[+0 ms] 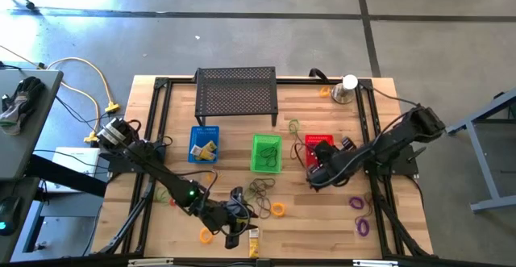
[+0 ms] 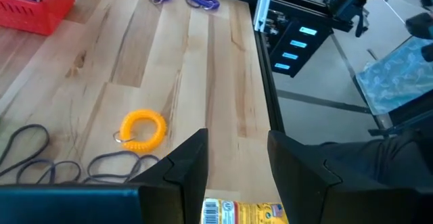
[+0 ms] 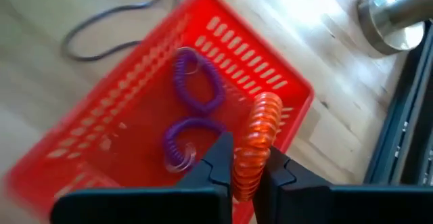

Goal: Pick & Place Office Desk Supplies
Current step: Put the orange spring keychain into the red bin, then put the green rubber band into the green bin

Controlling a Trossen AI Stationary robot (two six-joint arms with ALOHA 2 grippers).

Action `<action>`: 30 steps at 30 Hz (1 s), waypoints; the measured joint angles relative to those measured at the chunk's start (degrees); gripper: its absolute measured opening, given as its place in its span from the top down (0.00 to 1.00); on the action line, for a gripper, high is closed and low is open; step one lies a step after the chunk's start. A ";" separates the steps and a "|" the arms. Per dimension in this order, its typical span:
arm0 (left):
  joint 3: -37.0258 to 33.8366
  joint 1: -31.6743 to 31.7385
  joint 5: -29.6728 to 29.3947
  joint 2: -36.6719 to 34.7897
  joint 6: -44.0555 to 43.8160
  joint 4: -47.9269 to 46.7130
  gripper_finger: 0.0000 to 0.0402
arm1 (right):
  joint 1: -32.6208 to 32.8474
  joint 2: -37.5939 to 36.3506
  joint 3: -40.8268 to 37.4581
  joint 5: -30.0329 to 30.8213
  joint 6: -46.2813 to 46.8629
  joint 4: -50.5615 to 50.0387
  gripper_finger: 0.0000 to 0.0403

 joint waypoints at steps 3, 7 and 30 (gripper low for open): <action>0.00 -0.30 -0.02 0.01 0.00 -0.01 0.63 | -0.84 0.00 -0.71 -0.68 -0.22 1.19 0.89; 0.00 -0.53 -0.04 0.02 0.00 -0.20 0.63 | -0.75 0.00 -0.72 -0.68 -2.48 3.73 0.80; 0.00 -0.53 -0.17 0.02 0.01 -1.08 0.63 | -32.05 -9.32 12.11 -18.59 -46.90 15.96 0.62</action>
